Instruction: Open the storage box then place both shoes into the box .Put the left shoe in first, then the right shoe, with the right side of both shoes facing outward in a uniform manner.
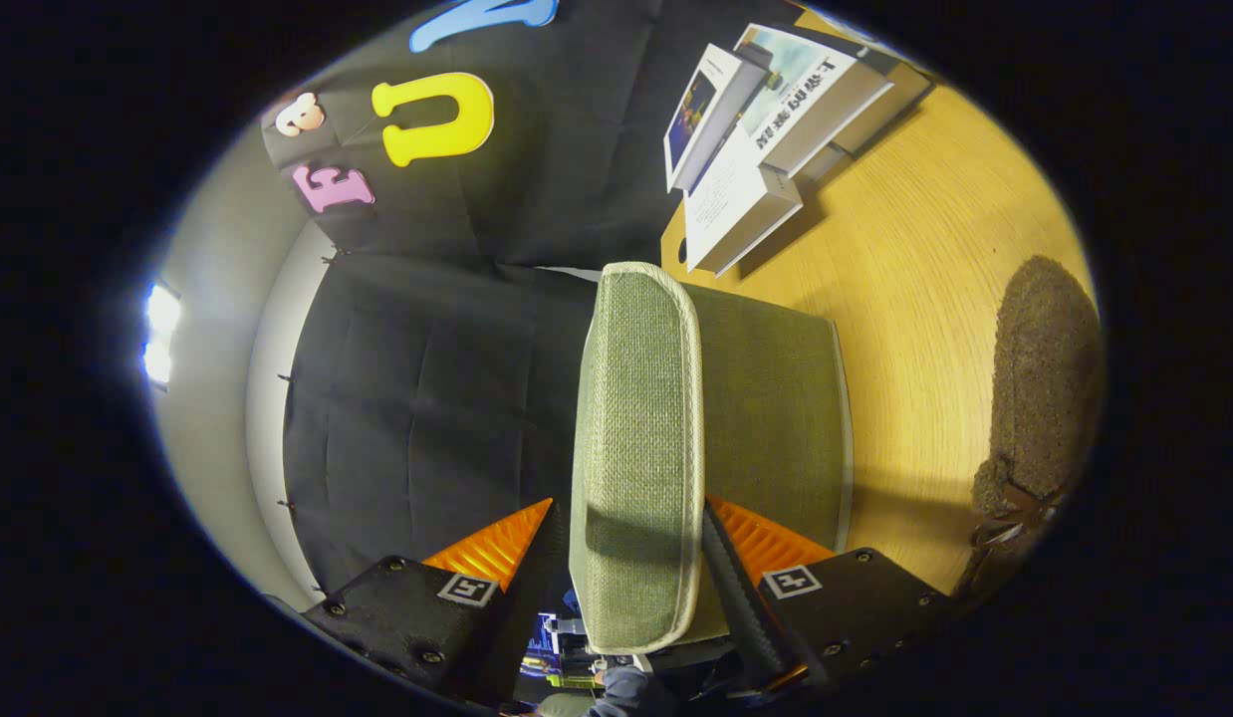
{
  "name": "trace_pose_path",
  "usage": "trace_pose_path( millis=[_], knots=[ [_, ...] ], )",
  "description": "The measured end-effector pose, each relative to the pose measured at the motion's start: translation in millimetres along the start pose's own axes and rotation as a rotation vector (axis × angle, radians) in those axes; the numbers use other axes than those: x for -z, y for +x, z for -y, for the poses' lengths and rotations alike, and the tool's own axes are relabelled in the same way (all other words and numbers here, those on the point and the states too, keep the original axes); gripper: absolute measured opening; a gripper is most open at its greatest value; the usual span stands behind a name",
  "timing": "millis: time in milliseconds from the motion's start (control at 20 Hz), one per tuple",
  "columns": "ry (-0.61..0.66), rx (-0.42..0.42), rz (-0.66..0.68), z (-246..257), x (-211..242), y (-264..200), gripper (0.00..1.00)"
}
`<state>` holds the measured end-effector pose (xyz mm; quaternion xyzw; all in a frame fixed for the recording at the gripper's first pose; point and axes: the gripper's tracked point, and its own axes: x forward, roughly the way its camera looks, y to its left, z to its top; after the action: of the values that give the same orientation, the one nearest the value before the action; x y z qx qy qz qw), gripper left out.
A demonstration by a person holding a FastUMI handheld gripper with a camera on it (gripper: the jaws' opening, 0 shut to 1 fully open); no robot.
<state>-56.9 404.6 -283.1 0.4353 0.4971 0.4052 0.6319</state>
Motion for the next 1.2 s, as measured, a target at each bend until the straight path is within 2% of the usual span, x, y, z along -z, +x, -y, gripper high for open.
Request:
trace_pose_path(
  millis=[50, 250, 400, 500, 550, 650, 800, 1200],
  knots=[
    [-0.016, -0.007, -0.014, -4, 2, -3, 0.77],
    [-0.04, -0.075, -0.009, -40, -3, -18, 0.77],
    [-0.105, -0.093, -0.025, -62, -3, -17, 0.77],
    [-0.161, -0.071, -0.035, -68, -5, -9, 0.77],
    [-0.198, -0.029, -0.042, -59, -5, -3, 0.77],
    [-0.203, 0.015, -0.068, -48, 0, 9, 0.78],
    [-0.181, 0.005, -0.071, -61, -2, 20, 0.77],
    [-0.27, -0.023, -0.109, -101, -3, 55, 0.77]
  ],
)
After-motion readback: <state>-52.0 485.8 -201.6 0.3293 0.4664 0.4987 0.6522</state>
